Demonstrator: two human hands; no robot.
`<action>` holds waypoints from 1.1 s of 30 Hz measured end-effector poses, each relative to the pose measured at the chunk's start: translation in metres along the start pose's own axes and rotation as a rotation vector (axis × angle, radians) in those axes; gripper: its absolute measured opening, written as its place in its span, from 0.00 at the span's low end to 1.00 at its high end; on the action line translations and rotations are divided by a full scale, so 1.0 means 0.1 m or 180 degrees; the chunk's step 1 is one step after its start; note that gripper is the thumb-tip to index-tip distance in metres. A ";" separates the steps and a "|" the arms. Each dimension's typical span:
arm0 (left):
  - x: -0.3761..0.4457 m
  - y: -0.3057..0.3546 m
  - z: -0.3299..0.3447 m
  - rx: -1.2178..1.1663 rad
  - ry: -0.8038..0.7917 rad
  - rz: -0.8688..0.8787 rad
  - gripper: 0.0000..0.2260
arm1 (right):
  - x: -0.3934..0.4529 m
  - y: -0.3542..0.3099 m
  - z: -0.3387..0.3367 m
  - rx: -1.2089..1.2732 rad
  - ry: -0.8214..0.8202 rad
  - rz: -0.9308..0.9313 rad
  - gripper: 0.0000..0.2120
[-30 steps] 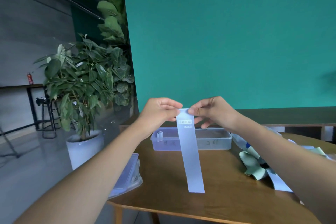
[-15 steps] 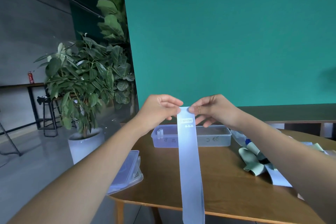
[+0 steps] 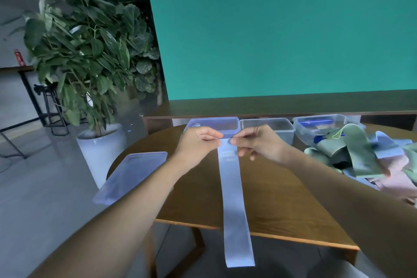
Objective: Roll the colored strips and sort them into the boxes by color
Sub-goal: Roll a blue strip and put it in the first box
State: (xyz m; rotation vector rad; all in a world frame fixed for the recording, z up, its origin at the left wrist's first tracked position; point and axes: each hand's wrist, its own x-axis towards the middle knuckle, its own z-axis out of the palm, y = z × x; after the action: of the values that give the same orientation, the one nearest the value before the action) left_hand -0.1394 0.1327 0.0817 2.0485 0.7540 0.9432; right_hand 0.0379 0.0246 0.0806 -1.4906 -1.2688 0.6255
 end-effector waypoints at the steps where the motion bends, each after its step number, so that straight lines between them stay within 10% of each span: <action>1: 0.03 -0.06 0.03 -0.0088 0.0015 -0.0041 0.07 | 0.04 0.06 0.02 0.0050 0.0016 -0.0005 0.07; 33: 0.95 -1.37 0.77 -0.0979 0.0973 -0.0676 0.05 | 1.23 1.32 0.46 -0.0067 0.0909 0.0386 0.05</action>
State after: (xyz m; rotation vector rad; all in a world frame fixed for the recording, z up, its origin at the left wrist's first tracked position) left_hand -0.0510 0.2494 -0.0290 1.5456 0.9039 1.1821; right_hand 0.0863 0.1682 -0.0282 -1.6187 -0.9741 0.4585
